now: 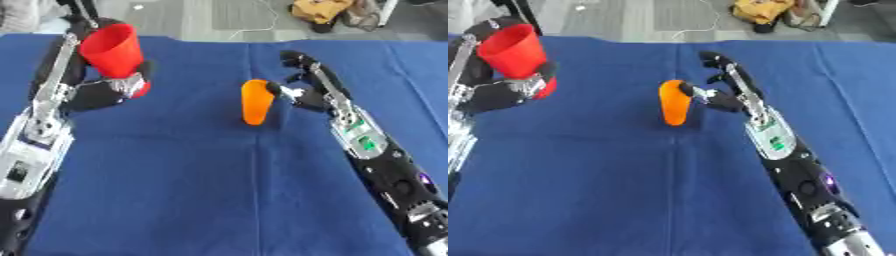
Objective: Pour the contents of one cup into another cup.
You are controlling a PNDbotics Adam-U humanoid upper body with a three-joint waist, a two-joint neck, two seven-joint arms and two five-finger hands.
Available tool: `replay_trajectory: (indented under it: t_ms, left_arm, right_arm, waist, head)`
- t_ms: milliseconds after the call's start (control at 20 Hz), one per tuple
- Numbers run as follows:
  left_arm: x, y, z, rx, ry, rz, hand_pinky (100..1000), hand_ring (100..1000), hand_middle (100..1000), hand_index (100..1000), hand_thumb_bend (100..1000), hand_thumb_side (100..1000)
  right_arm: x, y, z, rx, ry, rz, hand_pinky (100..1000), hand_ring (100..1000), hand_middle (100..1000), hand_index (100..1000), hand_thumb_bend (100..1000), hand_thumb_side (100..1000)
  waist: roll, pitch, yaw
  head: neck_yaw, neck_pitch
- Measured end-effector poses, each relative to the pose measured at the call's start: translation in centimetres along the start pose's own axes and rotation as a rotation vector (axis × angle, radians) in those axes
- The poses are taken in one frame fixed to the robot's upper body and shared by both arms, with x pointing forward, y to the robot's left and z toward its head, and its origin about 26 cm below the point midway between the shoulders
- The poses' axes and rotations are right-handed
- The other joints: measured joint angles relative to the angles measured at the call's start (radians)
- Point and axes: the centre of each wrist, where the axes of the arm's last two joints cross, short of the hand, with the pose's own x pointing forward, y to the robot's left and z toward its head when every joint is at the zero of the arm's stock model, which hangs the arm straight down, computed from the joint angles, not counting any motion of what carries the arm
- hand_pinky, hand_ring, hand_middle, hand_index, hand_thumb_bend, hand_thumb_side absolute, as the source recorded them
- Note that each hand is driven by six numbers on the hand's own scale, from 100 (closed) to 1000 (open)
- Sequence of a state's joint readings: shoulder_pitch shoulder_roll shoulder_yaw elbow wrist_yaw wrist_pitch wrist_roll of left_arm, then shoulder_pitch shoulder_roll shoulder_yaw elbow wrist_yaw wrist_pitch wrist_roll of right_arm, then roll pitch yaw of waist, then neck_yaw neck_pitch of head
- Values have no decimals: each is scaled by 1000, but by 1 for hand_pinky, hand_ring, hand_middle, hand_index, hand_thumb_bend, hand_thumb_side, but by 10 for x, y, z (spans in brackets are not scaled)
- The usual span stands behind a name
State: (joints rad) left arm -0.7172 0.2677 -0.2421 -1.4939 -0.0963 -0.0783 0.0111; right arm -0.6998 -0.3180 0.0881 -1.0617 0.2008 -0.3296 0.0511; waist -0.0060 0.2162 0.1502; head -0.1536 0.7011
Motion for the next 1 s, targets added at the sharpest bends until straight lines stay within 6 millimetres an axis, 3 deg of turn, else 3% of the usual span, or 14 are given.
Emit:
replay_trajectory:
  t_ms: [1000]
  left_arm:
    - [0,-3,0,-25,-2,5,147,295,413,716,358,130]
  right_arm:
    - [-2,12,-2,86,-12,7,666,855,820,907,703,570]
  waist:
    - [0,0,3]
  head:
    - [-17,0]
